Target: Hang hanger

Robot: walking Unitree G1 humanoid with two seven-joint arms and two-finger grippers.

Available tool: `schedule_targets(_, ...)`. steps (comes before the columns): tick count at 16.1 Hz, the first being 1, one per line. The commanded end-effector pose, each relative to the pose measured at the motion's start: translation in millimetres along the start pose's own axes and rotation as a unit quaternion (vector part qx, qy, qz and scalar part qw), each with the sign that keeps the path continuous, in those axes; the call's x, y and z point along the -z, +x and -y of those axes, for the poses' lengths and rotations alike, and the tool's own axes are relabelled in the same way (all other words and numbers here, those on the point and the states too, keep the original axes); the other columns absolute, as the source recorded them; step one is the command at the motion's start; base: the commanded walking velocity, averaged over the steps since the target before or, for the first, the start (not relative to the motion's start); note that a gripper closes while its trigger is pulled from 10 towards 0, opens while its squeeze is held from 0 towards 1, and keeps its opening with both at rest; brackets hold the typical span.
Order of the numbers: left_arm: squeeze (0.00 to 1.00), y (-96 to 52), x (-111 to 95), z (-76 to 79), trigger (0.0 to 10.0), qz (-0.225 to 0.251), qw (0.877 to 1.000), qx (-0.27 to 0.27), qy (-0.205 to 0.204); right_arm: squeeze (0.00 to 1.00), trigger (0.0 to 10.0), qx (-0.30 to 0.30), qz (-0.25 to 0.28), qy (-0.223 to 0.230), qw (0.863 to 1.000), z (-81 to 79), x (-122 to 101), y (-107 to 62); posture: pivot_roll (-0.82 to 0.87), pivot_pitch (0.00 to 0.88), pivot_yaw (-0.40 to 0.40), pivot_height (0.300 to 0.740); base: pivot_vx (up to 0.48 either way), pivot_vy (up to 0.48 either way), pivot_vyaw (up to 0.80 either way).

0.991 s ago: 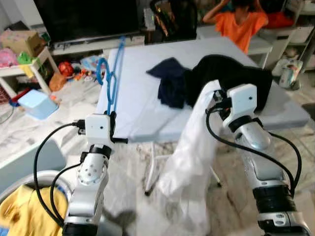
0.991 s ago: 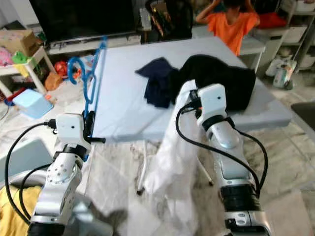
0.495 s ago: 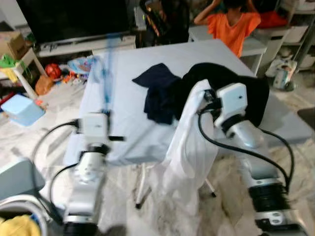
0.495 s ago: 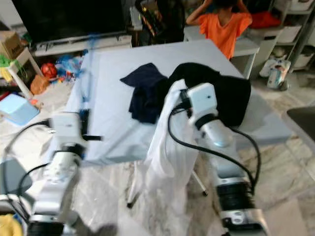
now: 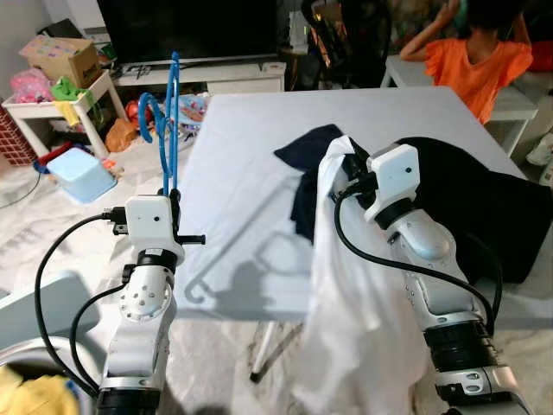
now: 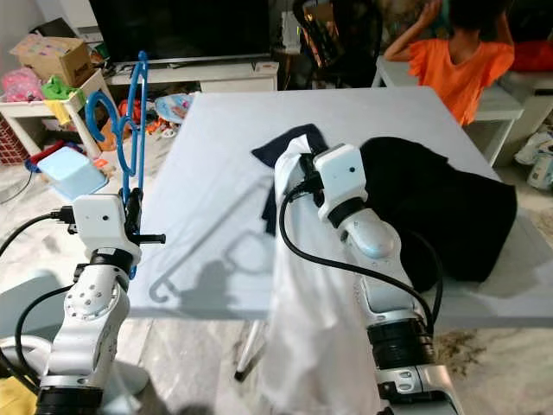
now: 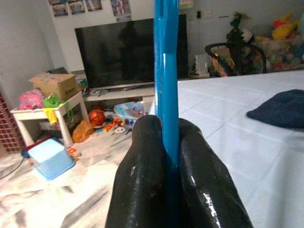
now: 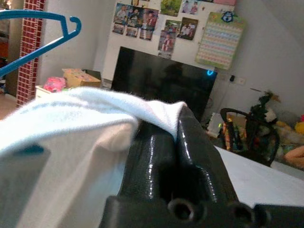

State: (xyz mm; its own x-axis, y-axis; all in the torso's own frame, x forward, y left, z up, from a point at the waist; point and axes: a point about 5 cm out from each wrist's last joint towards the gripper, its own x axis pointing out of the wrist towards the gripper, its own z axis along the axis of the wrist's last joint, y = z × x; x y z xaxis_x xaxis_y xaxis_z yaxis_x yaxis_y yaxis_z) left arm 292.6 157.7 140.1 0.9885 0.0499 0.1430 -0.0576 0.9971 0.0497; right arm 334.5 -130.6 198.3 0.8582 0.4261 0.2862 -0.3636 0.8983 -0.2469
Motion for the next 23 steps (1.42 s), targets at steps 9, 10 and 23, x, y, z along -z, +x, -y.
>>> schedule_targets(9,0.00,1.0,1.6,9.7,10.0,-0.011,1.000,0.011,-0.005,0.00,10.0,-0.019,0.022,0.034,0.999,-3.8,-17.6,44.0,-0.09,0.000,0.011,0.740,0.000,0.000,0.00)
schedule_targets(10,0.00,1.1,1.7,12.1,10.0,-0.011,1.000,0.013,-0.009,0.00,10.0,-0.023,0.026,0.049,0.998,-3.4,-22.8,59.1,-0.09,0.000,0.005,0.740,0.000,0.000,0.00)
schedule_targets(23,0.00,-10.1,-7.9,5.9,10.0,0.015,1.000,-0.007,-0.009,0.00,10.0,0.146,0.131,0.122,0.973,77.2,-171.7,129.4,0.02,0.000,-0.099,0.740,0.000,0.000,0.00)
